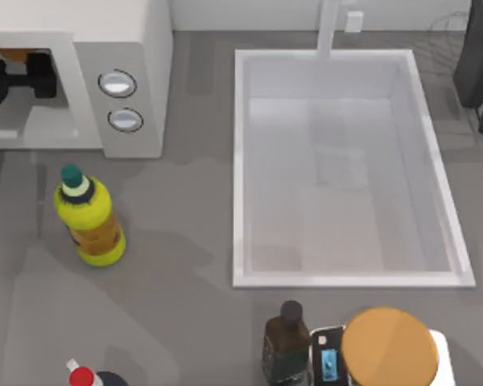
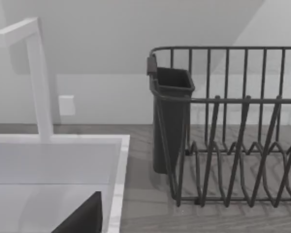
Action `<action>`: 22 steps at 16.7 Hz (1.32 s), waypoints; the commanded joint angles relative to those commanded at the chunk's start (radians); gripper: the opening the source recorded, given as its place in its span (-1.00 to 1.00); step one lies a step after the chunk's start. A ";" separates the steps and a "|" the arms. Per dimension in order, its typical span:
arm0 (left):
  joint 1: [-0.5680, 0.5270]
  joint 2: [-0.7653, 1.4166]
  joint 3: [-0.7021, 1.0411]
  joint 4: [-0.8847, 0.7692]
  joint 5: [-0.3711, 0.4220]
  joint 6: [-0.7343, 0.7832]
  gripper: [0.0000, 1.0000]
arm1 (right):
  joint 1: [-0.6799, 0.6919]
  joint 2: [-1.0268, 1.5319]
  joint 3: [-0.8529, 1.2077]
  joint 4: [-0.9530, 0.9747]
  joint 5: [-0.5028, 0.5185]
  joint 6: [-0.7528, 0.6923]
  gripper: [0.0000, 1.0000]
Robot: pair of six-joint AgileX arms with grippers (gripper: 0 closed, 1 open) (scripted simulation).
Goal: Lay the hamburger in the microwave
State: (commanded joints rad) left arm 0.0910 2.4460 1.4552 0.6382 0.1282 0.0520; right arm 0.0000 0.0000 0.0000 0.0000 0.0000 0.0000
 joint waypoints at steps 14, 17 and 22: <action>-0.042 -0.322 -0.323 0.190 0.013 -0.004 1.00 | 0.000 0.000 0.000 0.000 0.000 0.000 1.00; -0.043 -0.442 -0.529 0.287 0.029 -0.002 1.00 | 0.000 0.000 0.000 0.000 0.000 0.000 1.00; 0.045 -0.555 -0.907 0.413 0.080 0.023 1.00 | 0.000 0.000 0.000 0.000 0.000 0.000 1.00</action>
State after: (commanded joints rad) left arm 0.1364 1.8910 0.5483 1.0509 0.2082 0.0749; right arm 0.0000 0.0000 0.0000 0.0000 0.0000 0.0000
